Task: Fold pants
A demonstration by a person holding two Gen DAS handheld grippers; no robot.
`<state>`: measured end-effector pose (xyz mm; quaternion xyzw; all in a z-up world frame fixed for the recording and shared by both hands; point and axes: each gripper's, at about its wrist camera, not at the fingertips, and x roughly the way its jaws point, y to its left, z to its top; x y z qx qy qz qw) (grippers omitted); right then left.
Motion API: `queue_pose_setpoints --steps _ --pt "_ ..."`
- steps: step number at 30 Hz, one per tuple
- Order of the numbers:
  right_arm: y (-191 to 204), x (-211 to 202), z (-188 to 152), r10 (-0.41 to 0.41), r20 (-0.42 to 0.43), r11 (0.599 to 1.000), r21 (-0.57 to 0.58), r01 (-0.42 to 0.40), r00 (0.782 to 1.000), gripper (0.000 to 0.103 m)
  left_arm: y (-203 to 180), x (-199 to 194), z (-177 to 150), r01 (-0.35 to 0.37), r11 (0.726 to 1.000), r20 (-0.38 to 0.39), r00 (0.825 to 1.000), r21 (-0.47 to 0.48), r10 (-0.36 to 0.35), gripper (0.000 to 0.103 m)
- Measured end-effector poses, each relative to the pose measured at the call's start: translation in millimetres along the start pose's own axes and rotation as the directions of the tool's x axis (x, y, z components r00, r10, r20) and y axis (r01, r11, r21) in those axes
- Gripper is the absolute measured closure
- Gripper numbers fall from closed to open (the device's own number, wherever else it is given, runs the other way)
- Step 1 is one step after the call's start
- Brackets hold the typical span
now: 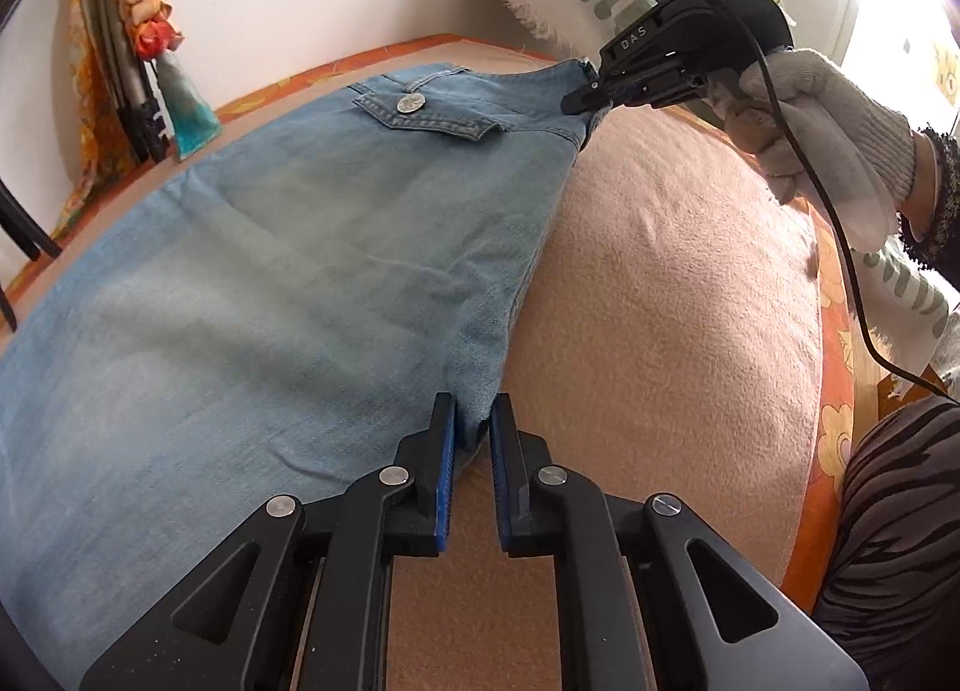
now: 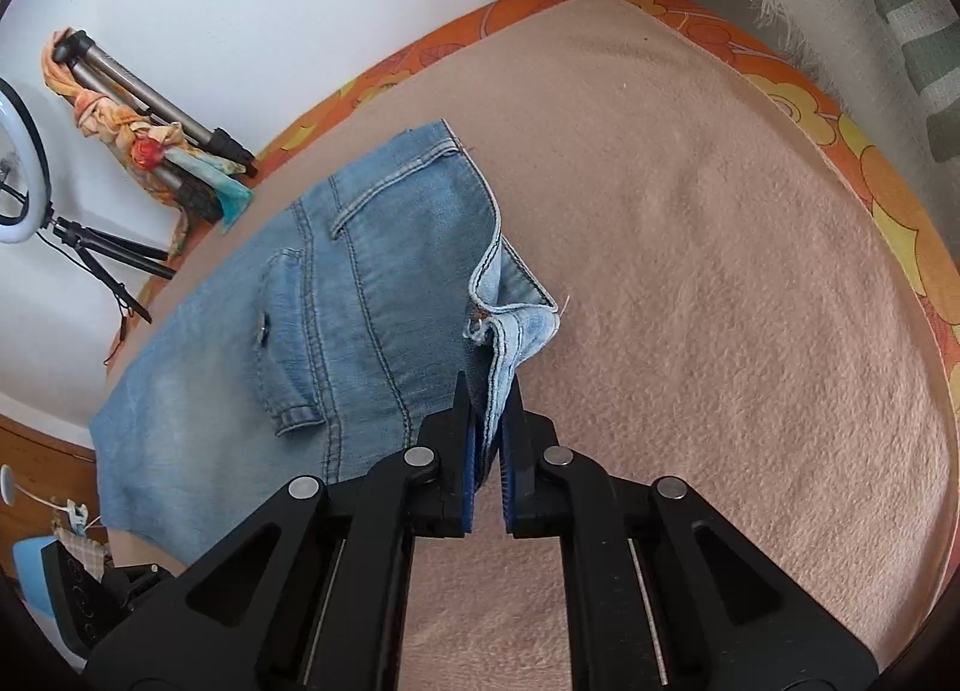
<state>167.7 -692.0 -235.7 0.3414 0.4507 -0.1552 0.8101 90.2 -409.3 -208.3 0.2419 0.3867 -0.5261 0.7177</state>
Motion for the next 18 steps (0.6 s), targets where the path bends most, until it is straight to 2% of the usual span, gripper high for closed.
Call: queue_pose_setpoints --steps 3,5,7,9,13,17,18 --pt "4.0 1.5 2.3 -0.053 -0.002 0.998 -0.040 0.053 0.999 0.097 -6.2 -10.7 0.0 0.000 0.999 -0.016 1.000 0.037 0.000 0.090" --pt "10.4 -2.2 5.0 -0.086 -0.014 0.995 -0.061 0.084 0.996 0.089 -5.3 -26.7 -0.6 -0.010 0.999 0.002 1.000 0.053 0.010 0.090" --pt "16.7 -13.7 5.7 -0.130 0.007 0.988 -0.086 0.130 0.992 0.083 4.3 -46.2 -3.6 -0.024 0.999 0.024 0.999 0.040 0.023 0.089" --pt "25.4 -29.5 4.1 -0.146 0.042 0.980 -0.128 0.150 0.988 0.081 18.0 -68.3 -9.4 -0.044 0.999 0.045 0.998 0.009 0.043 0.087" --pt "50.2 -64.1 -2.0 -0.103 0.110 0.971 -0.206 0.125 0.989 0.079 47.8 -118.7 -24.6 -0.105 0.993 0.091 0.990 -0.058 0.110 0.079" --pt "93.1 -87.6 -13.0 0.009 0.130 0.949 -0.314 0.033 0.991 0.074 81.2 -164.7 -48.6 -0.190 0.968 0.122 0.970 -0.163 0.210 0.059" --pt "106.6 -90.2 -17.1 0.035 0.125 0.936 -0.352 0.012 0.992 0.071 90.3 -173.4 -55.1 -0.212 0.959 0.123 0.964 -0.189 0.238 0.057"
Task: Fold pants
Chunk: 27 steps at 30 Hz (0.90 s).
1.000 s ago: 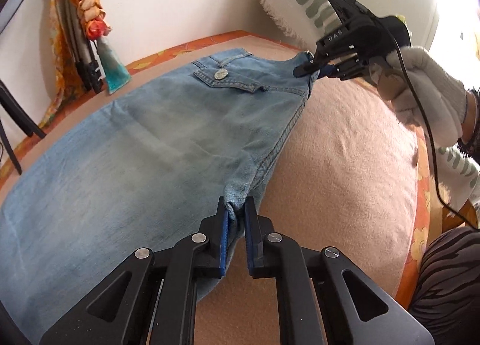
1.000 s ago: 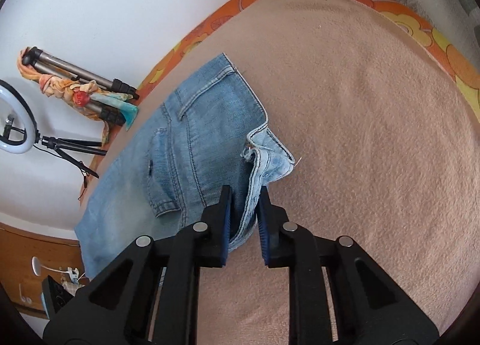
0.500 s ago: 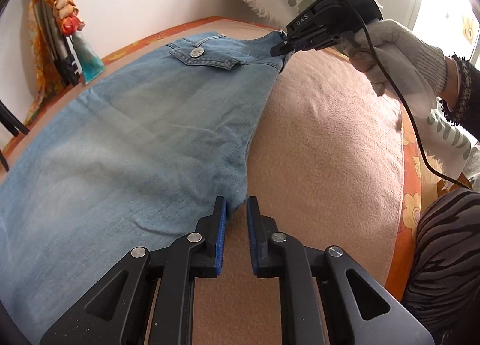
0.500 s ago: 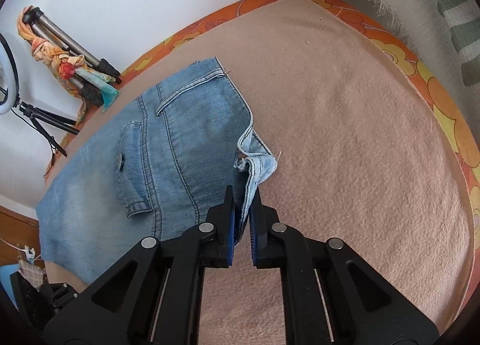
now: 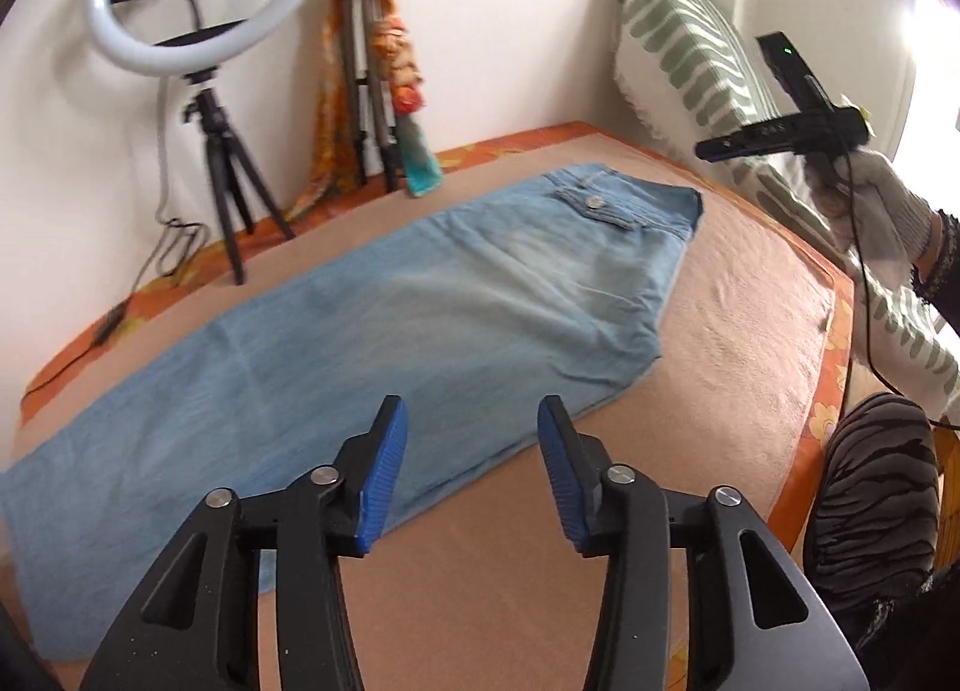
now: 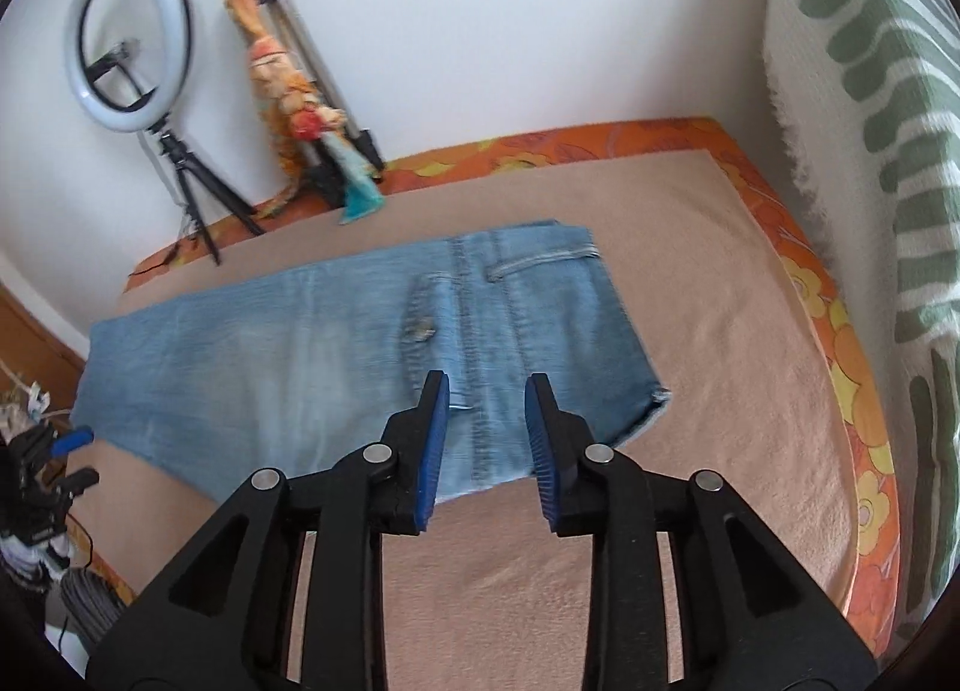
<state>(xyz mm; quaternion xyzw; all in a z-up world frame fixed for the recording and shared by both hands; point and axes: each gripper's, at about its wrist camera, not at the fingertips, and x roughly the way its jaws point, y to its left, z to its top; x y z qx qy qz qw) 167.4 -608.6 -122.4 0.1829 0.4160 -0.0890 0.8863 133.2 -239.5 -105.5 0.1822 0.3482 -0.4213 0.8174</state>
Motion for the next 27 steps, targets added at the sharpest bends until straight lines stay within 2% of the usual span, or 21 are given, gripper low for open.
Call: queue_pose_setpoints --steps 2,5,8,11,15,20,23,27 --pt "30.6 -2.1 0.9 0.060 0.002 0.995 -0.078 -0.060 0.998 0.065 24.5 -15.0 -10.0 -0.045 0.997 0.007 0.999 -0.055 0.046 0.057" --pt "78.9 -0.8 -3.4 0.154 -0.008 0.968 -0.200 -0.153 0.988 0.065 61.8 -34.4 -27.7 -0.090 0.981 0.010 0.996 -0.171 0.093 0.054" --pt "128.9 5.7 -12.2 0.210 -0.033 0.920 -0.332 -0.209 0.977 0.065 94.8 -50.0 -46.7 -0.141 0.957 0.006 0.989 -0.255 0.147 0.053" --pt "178.6 16.9 -26.6 0.247 -0.079 0.853 -0.455 -0.255 0.966 0.065 121.4 -62.4 -65.7 -0.171 0.927 -0.003 0.984 -0.334 0.181 0.053" --pt "240.4 41.4 -45.2 0.242 -0.180 0.755 -0.582 -0.302 0.953 0.065 152.5 -78.4 -90.9 -0.209 0.888 -0.013 0.975 -0.409 0.223 0.053" --pt "304.1 74.2 -67.5 0.243 -0.304 0.642 -0.662 -0.387 0.921 0.065 180.7 -94.6 -121.6 -0.245 0.842 -0.027 0.964 -0.481 0.265 0.053" --pt "334.5 94.0 -80.9 0.227 -0.348 0.588 -0.696 -0.413 0.910 0.065 194.0 -103.2 -138.9 -0.255 0.816 -0.030 0.959 -0.518 0.281 0.053" --pt "367.3 121.7 -96.8 0.199 -0.392 0.535 -0.724 -0.435 0.898 0.065 210.4 -112.9 -160.1 -0.263 0.785 -0.037 0.955 -0.561 0.294 0.053"
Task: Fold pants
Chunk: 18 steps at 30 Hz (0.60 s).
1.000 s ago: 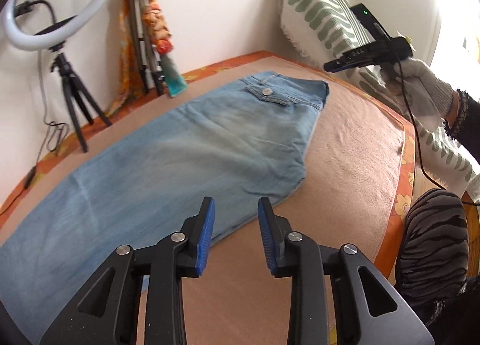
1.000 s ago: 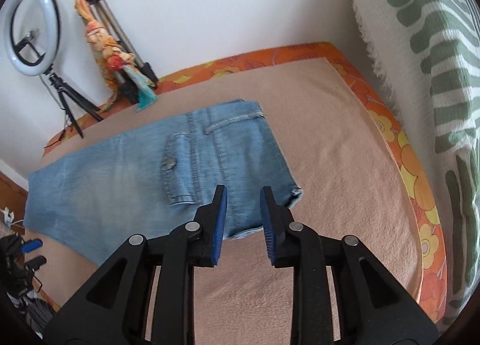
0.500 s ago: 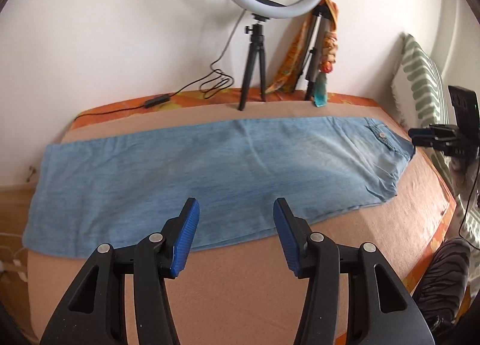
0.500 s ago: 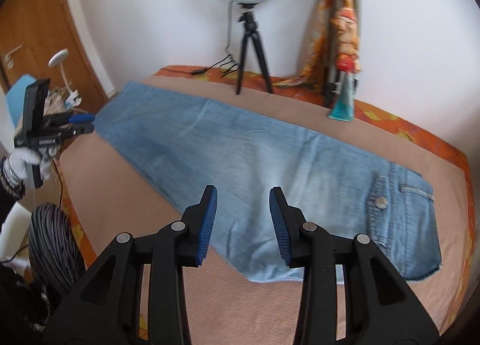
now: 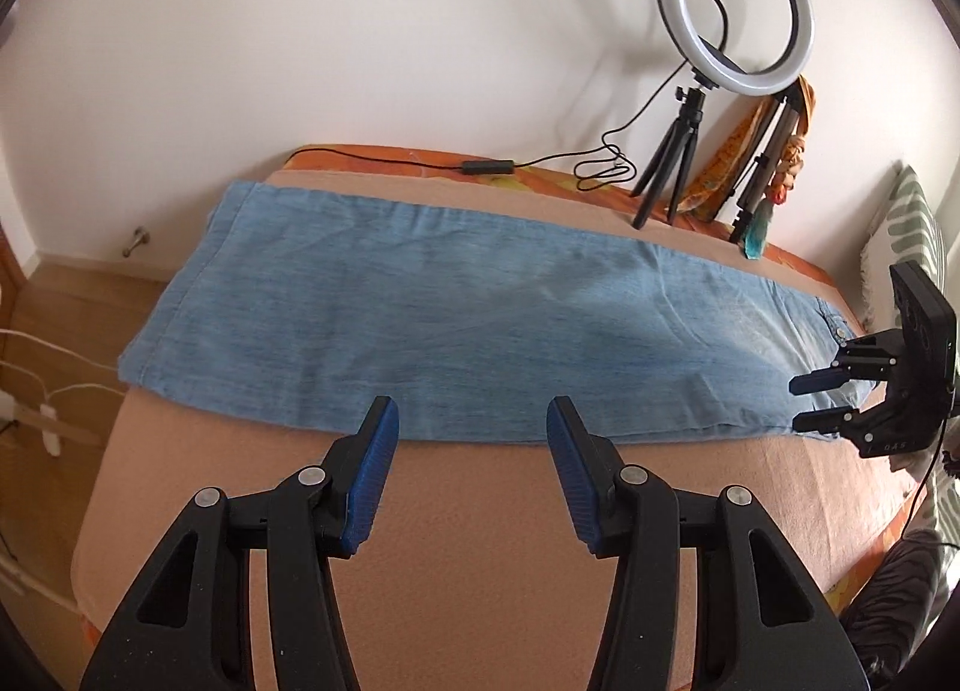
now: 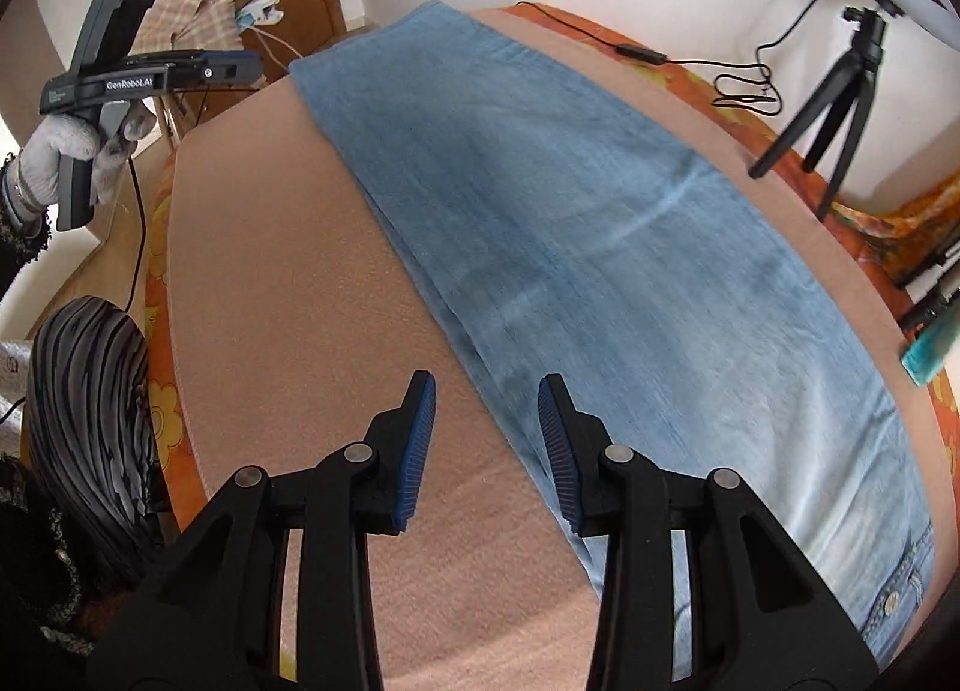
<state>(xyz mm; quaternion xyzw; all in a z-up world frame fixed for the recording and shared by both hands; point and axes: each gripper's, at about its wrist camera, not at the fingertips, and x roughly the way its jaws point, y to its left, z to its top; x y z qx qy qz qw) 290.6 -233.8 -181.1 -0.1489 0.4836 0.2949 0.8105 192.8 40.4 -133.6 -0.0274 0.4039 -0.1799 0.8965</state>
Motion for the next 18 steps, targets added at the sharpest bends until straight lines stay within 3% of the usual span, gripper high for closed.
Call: queue_pose_setpoints --steps 2,6,13,15,17,18 --pt "6.0 19.5 8.0 0.000 -0.028 1.000 -0.027 -0.001 1.000 0.071 12.0 -2.0 -4.1 -0.011 1.000 -0.002 1.000 -0.021 0.011 0.053" --pt "11.3 47.2 20.2 -0.042 -0.065 0.997 -0.066 0.038 0.997 0.072 31.8 -6.2 -11.0 -0.029 0.998 -0.005 1.000 -0.051 0.028 0.053" --pt "15.8 65.3 27.8 -0.062 -0.100 0.991 -0.122 0.050 0.993 0.072 57.4 -13.1 -18.5 -0.052 0.995 -0.002 0.999 -0.086 0.052 0.053" --pt "16.9 68.7 28.2 -0.081 -0.113 0.987 -0.147 0.064 0.990 0.079 61.1 -14.1 -19.5 -0.054 0.994 -0.001 0.999 -0.096 0.055 0.053" --pt "18.7 69.9 28.4 -0.096 -0.112 0.984 -0.163 0.077 0.989 0.096 62.9 -14.2 -20.5 -0.055 0.994 -0.001 0.998 -0.099 0.055 0.053" --pt "18.6 69.2 29.1 -0.096 -0.118 0.984 -0.159 0.077 0.988 0.099 63.9 -13.9 -20.8 -0.056 0.993 -0.002 0.998 -0.100 0.056 0.053"
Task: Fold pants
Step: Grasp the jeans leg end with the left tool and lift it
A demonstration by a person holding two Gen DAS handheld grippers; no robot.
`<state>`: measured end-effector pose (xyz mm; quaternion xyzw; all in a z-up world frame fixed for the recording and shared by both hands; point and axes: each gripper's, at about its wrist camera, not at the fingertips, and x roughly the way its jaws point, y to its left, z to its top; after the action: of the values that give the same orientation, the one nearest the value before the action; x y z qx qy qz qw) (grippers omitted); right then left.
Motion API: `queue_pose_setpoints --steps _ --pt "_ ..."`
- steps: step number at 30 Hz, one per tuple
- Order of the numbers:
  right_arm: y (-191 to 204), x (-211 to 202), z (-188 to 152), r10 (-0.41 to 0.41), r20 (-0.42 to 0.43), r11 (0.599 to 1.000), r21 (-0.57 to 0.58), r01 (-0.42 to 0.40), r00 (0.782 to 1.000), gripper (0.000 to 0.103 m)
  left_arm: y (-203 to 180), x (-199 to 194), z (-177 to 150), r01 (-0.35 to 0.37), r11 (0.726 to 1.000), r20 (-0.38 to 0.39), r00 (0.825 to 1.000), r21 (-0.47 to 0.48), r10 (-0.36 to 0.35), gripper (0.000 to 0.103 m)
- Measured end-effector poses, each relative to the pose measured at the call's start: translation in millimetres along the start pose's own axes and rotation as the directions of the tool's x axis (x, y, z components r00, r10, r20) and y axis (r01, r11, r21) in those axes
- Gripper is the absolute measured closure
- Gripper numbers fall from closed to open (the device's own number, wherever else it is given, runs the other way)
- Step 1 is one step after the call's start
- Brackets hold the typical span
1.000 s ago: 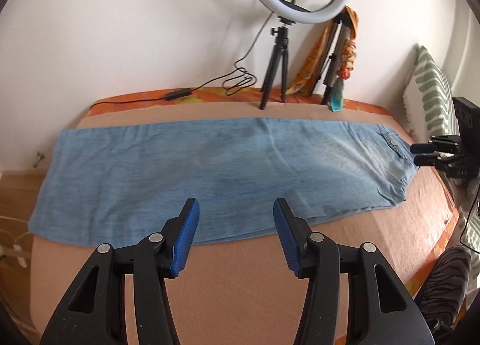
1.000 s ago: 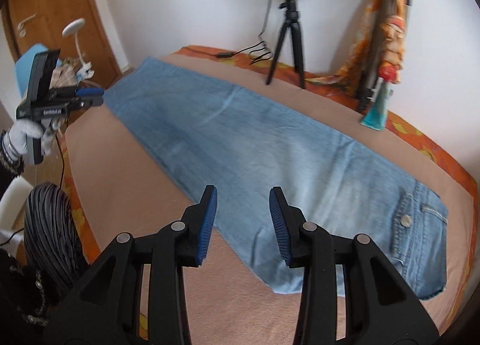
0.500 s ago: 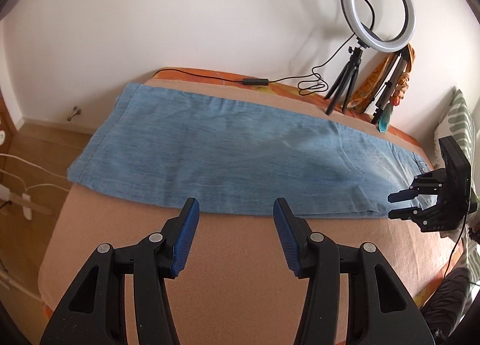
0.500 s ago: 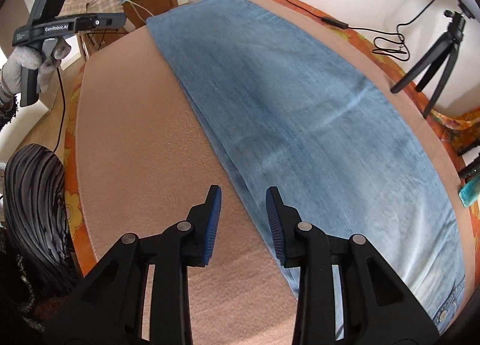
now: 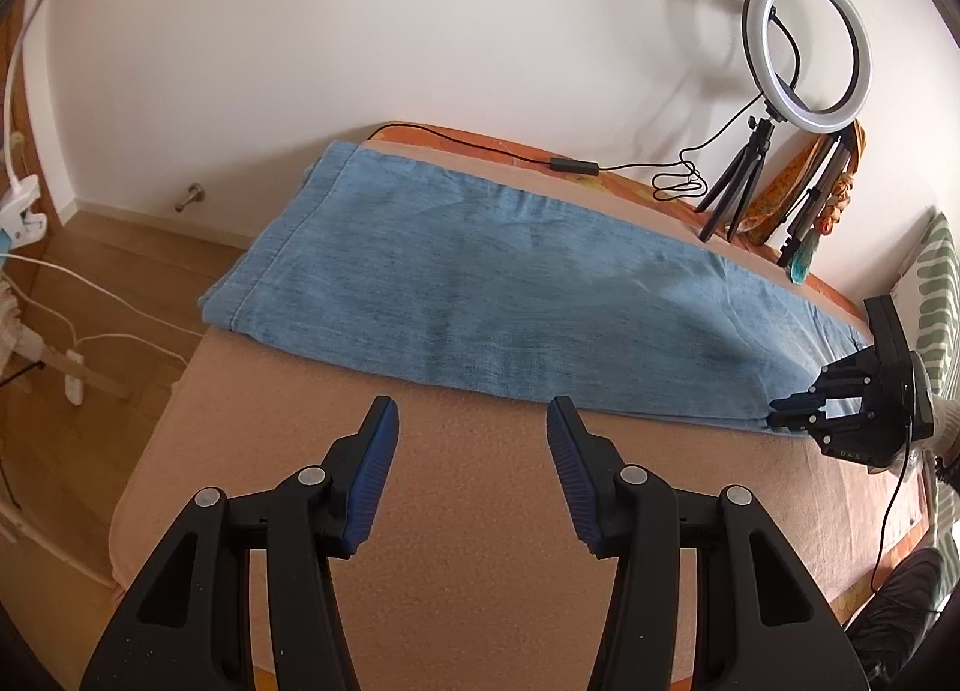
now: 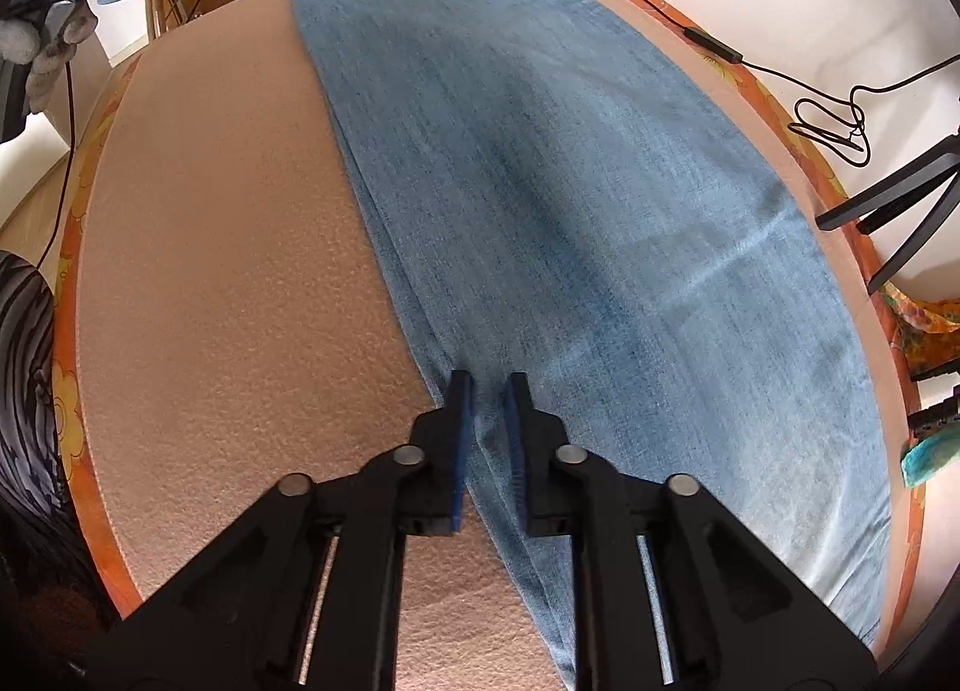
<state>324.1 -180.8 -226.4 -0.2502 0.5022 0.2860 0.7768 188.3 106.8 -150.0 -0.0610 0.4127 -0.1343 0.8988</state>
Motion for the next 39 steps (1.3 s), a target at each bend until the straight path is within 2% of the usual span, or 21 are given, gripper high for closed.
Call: queue_pose_setpoints --steps 3,5,7,9,12,16,18,21,24,27,29,34,39 --pt "-0.3 -12.5 1.3 0.063 0.012 0.998 0.016 -0.063 0.998 0.099 5.6 1.6 0.3 0.007 1.000 0.000 1.000 -0.024 -0.007 0.053" --pt "0.2 -21.4 -1.1 0.042 0.030 0.999 0.013 -0.043 0.999 0.100 12.7 2.3 1.7 0.012 0.999 0.003 1.000 -0.048 -0.011 0.053" --pt "1.5 -18.2 -5.2 0.095 0.005 0.995 0.016 -0.095 0.995 0.100 22.0 2.7 3.7 0.005 0.997 0.010 1.000 -0.078 -0.005 0.053" --pt "7.5 -3.2 -9.6 0.050 -0.062 0.998 -0.020 -0.051 0.997 0.100 35.2 3.7 6.1 0.013 0.992 0.018 1.000 -0.122 -0.011 0.053" --pt "3.9 -7.0 -10.6 0.050 -0.026 0.998 0.040 -0.049 0.998 0.100 61.6 3.9 9.5 0.026 0.975 0.040 0.999 -0.219 -0.018 0.053" --pt "-2.5 -29.2 -16.7 0.086 0.065 0.985 0.142 -0.094 0.994 0.100 102.4 2.8 14.6 0.046 0.938 0.081 0.997 -0.344 -0.020 0.052" --pt "-4.5 -42.4 -20.9 0.083 0.111 0.976 0.193 -0.103 0.990 0.098 118.9 5.6 18.4 0.036 0.923 0.091 0.996 -0.384 -0.001 0.051" --pt "-9.4 -60.3 -30.5 0.087 0.175 0.952 0.276 -0.133 0.981 0.092 146.3 16.6 22.1 0.055 0.887 0.099 0.995 -0.458 -0.010 0.048" --pt "-9.4 -73.3 -40.3 0.076 0.209 0.934 0.328 -0.143 0.975 0.089 170.1 35.5 25.1 0.102 0.839 0.093 0.994 -0.535 -0.061 0.047" --pt "-6.1 -80.5 -46.4 0.069 0.221 0.923 0.356 -0.146 0.973 0.088 185.6 58.6 24.3 0.099 0.774 0.051 0.995 -0.625 -0.085 0.047" --pt "-5.2 -81.5 -49.0 0.062 0.219 0.917 0.373 -0.142 0.974 0.088 187.7 71.4 22.9 0.114 0.749 0.045 0.993 -0.653 -0.112 0.047" --pt "-4.1 -73.4 -45.1 0.069 0.202 0.910 0.388 -0.145 0.977 0.088 181.4 85.6 26.7 0.103 0.773 0.048 0.994 -0.626 -0.093 0.046" --pt "-0.8 -70.3 -39.6 0.072 0.201 0.915 0.378 -0.145 0.977 0.088 182.6 92.9 37.5 0.077 0.774 0.052 0.997 -0.628 -0.056 0.046"
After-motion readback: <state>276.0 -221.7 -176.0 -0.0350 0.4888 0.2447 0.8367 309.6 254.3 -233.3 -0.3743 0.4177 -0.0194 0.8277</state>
